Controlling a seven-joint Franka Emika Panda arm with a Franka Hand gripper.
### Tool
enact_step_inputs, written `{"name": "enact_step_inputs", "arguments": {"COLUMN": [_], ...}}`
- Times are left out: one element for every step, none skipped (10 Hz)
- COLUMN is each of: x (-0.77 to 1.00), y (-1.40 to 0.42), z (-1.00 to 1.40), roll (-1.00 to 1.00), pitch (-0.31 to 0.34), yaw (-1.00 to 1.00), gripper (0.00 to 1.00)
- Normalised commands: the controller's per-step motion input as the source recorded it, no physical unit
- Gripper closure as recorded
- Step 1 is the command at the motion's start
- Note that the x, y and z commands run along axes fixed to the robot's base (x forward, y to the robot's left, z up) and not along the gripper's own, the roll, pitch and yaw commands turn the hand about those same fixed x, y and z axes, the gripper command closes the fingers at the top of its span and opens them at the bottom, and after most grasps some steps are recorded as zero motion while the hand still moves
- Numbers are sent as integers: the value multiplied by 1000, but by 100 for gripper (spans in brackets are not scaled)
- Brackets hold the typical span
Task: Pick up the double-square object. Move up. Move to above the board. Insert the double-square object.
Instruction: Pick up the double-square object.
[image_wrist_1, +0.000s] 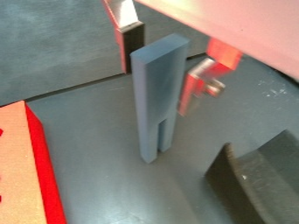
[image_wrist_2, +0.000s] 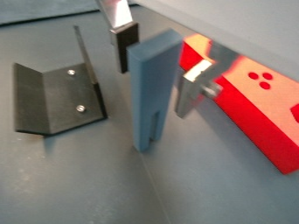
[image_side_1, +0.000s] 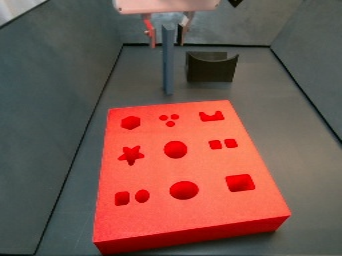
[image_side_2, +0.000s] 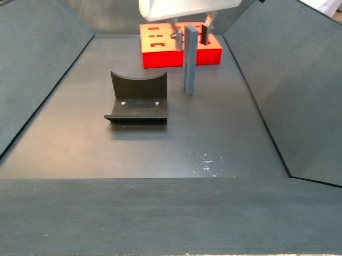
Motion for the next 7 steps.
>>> {"name": "enact_step_inputs", "arguments": {"x": [0, 0, 0, 0, 0, 0, 0], "y": [0, 0, 0, 0, 0, 0, 0], "z": [0, 0, 0, 0, 0, 0, 0], "roll": [0, 0, 0, 0, 0, 0, 0], "pitch": [0, 0, 0, 0, 0, 0, 0], "yaw": [0, 0, 0, 0, 0, 0, 0], "gripper": [100, 100, 100, 100, 100, 100, 100]}}
